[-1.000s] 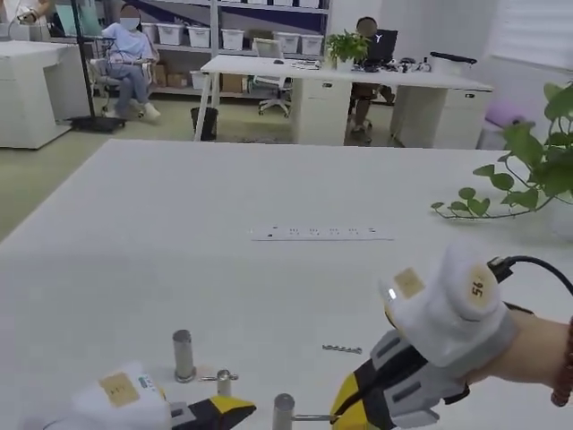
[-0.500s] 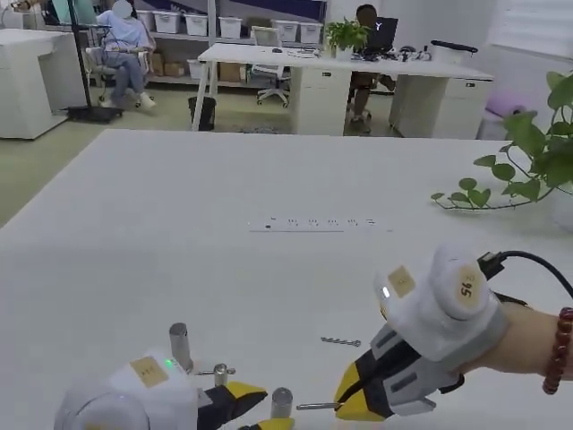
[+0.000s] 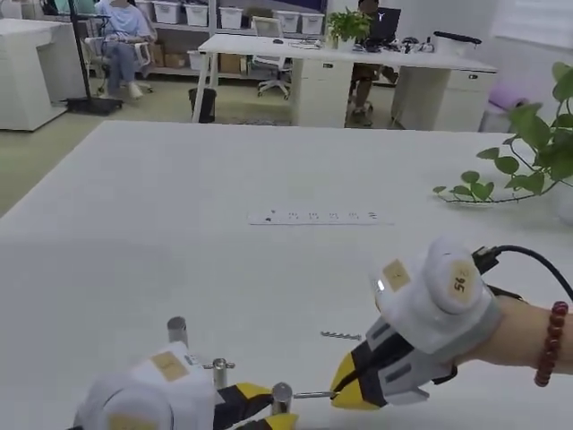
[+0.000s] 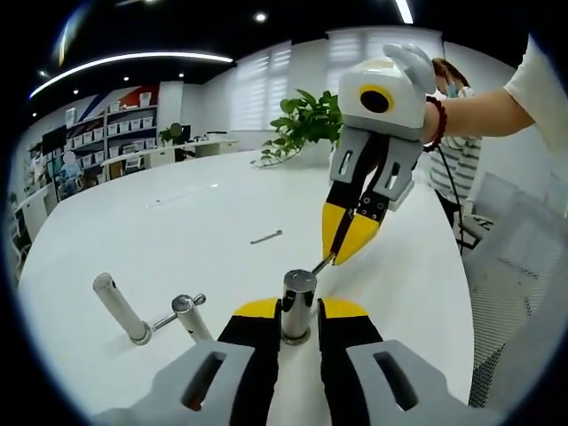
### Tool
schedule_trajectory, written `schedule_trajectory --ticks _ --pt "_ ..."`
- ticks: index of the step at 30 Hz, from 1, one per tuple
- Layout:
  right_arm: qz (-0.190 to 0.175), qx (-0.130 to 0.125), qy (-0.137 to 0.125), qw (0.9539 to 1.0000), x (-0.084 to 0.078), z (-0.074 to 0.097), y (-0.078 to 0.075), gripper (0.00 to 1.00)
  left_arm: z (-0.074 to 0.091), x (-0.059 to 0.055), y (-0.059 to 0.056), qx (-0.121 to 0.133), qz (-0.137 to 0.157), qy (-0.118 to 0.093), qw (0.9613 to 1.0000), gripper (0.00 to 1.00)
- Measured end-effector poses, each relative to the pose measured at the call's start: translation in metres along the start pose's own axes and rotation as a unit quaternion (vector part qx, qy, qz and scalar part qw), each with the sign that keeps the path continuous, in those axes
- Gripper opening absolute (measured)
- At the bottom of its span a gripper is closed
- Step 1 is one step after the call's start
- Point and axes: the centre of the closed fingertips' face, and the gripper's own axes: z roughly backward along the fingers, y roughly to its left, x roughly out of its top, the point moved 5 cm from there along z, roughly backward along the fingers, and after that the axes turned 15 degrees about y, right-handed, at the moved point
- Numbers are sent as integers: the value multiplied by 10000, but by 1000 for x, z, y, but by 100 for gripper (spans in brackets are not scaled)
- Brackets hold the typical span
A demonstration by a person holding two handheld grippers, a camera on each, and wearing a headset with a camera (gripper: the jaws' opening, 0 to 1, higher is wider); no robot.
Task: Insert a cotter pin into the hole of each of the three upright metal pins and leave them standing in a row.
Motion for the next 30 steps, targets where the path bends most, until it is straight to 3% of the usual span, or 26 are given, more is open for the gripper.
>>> schedule_trajectory --ticks 30 --pt "193 -41 -11 9998 7 2 0 3 -2 0 1 -108 21 -67 9999 12"
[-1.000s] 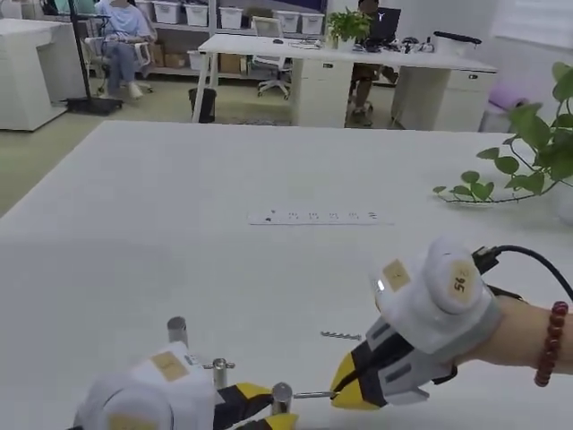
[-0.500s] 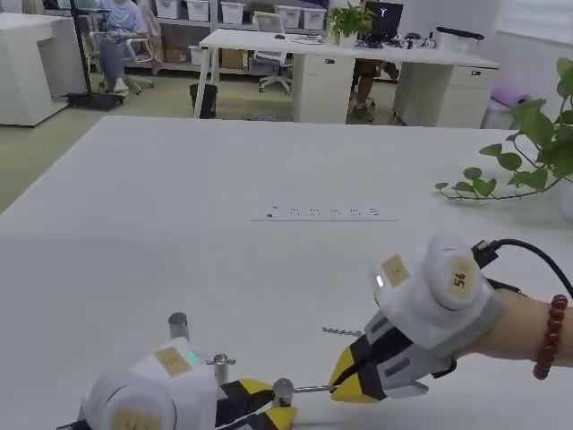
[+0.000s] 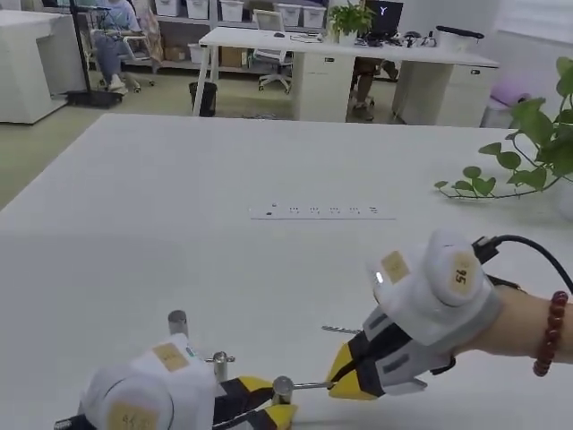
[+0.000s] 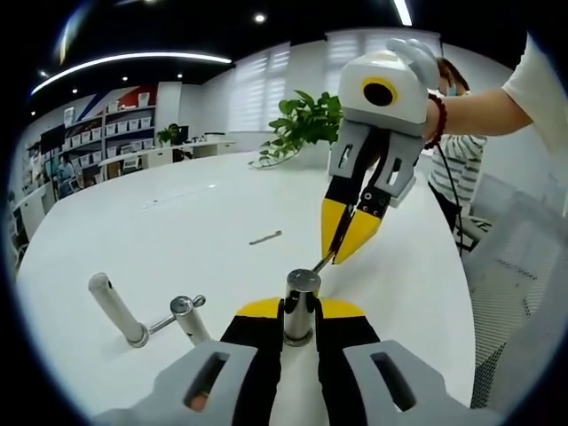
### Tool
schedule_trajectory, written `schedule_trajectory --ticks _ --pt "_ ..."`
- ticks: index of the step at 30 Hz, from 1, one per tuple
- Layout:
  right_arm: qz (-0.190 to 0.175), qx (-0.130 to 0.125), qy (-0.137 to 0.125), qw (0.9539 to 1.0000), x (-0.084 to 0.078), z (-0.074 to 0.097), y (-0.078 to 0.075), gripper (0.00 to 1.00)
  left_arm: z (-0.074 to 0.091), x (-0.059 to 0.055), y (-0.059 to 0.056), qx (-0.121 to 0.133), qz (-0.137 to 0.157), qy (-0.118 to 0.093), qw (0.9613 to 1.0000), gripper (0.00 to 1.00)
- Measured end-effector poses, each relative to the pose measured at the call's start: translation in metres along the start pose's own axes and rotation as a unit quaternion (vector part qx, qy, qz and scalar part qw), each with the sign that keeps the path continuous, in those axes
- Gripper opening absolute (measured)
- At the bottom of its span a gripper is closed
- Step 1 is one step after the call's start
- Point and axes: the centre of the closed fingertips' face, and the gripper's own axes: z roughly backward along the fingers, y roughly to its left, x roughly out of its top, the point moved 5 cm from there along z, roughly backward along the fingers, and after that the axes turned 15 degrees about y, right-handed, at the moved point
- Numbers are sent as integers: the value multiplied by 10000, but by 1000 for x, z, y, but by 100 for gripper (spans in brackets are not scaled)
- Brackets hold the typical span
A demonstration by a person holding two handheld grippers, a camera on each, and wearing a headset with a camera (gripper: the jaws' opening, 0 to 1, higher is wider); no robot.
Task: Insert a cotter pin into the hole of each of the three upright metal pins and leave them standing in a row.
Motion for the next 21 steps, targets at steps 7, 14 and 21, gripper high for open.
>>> schedule_trajectory --ticks 7,14,21 --pt "69 17 -26 10000 6 -3 0 3 -1 0 -1 -29 25 -8 10000 12" --pt "98 9 -43 9999 11 -2 2 3 -1 -2 0 -84 194 -66 9998 12" --pt "39 32 -83 10000 16 -4 6 3 -3 -4 0 -189 468 -103 9987 13"
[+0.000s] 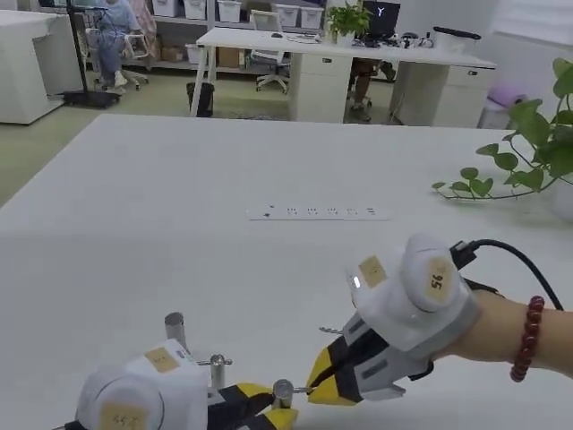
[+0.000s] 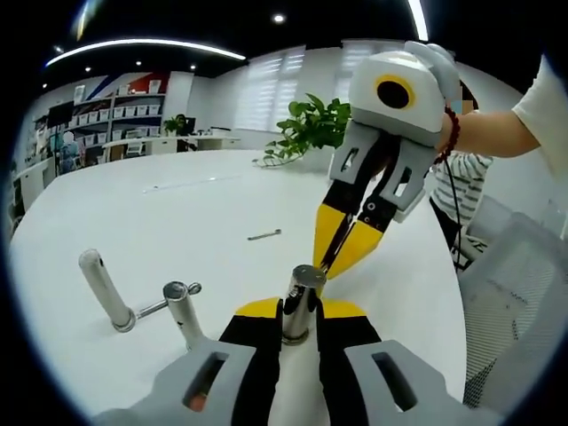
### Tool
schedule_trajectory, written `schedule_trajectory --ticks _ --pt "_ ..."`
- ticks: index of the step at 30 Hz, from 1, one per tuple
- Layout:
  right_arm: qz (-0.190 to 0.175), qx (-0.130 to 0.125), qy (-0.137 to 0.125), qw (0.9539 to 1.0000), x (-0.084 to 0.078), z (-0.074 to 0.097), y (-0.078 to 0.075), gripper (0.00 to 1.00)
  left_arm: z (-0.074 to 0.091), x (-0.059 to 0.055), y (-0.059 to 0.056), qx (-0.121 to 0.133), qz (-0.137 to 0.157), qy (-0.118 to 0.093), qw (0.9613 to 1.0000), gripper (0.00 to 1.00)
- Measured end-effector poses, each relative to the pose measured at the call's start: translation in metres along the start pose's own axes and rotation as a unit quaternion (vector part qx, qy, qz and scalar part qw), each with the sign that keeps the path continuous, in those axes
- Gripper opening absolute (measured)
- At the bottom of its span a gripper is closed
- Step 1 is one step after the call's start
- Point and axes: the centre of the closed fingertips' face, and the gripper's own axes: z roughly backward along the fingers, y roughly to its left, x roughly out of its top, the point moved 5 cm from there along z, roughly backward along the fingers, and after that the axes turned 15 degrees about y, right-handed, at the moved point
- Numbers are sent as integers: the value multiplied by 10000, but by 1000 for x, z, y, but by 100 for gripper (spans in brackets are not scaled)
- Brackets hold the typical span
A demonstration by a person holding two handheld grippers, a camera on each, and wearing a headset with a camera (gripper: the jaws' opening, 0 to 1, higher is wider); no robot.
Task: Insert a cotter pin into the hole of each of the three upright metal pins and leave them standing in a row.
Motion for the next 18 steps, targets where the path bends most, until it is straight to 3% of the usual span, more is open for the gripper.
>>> schedule_trajectory --ticks 9,15,18 --pt "-206 34 -45 9998 5 -3 0 3 0 -1 0 -45 187 -15 9998 13" --pt "-530 105 -101 9985 6 -5 0 4 -1 -1 1 -61 250 -16 9997 13" --pt "-558 80 -87 9984 4 -5 0 10 -1 -1 1 -60 244 -10 9997 13"
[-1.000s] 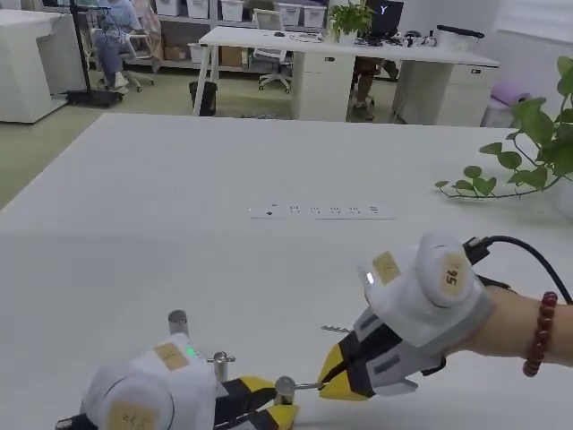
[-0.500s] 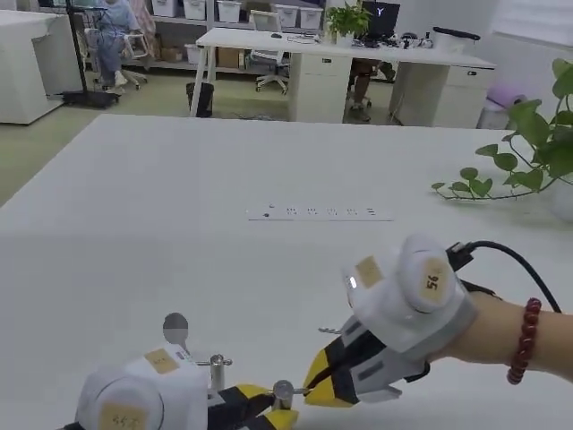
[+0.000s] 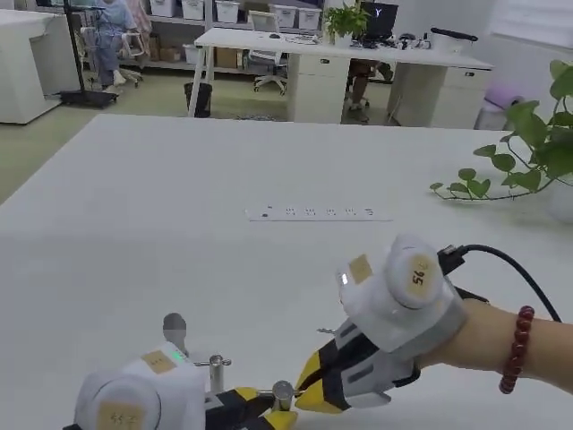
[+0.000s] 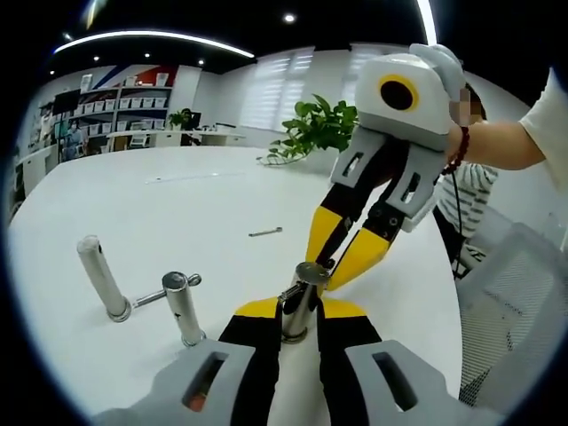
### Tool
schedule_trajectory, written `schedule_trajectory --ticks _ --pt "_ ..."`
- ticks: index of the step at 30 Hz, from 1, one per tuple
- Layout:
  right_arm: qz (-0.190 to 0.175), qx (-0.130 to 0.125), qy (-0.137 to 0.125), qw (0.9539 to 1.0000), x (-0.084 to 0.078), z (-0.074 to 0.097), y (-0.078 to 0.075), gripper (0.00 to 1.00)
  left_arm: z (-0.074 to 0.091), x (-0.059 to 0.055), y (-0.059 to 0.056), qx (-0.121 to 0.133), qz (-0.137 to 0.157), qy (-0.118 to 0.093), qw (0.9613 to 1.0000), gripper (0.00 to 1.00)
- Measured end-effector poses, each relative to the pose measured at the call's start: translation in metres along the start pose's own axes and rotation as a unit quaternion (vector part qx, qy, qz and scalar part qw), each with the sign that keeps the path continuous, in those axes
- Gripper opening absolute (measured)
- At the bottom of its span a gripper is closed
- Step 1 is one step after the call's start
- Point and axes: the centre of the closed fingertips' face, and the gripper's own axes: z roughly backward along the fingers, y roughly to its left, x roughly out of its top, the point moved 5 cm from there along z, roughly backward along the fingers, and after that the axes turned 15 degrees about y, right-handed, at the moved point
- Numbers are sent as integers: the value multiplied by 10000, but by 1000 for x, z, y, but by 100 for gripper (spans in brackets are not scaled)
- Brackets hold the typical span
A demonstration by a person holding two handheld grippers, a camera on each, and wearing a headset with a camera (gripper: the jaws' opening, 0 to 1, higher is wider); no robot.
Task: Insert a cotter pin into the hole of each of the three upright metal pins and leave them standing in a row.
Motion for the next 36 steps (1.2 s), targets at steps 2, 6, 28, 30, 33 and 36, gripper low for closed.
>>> schedule_trajectory --ticks 2,6,28,30,33,36 --pt "14 -13 -1 10000 -1 1 0 12 0 0 0 3 0 0 10000 13" --pt "-7 -46 -17 10000 -3 6 0 12 0 0 0 2 4 -1 10000 13" --pt "164 -136 -91 9997 4 3 0 5 -1 -1 0 -77 136 2 9999 14" --pt "127 -133 -106 9998 4 3 0 5 -1 -1 0 -82 152 8 9999 14" --pt "21 -110 -138 9998 4 3 0 5 -1 -1 0 -92 205 62 9997 14" --pt "-122 -55 -175 9998 4 2 1 10 -1 -1 0 -88 186 88 9997 15"
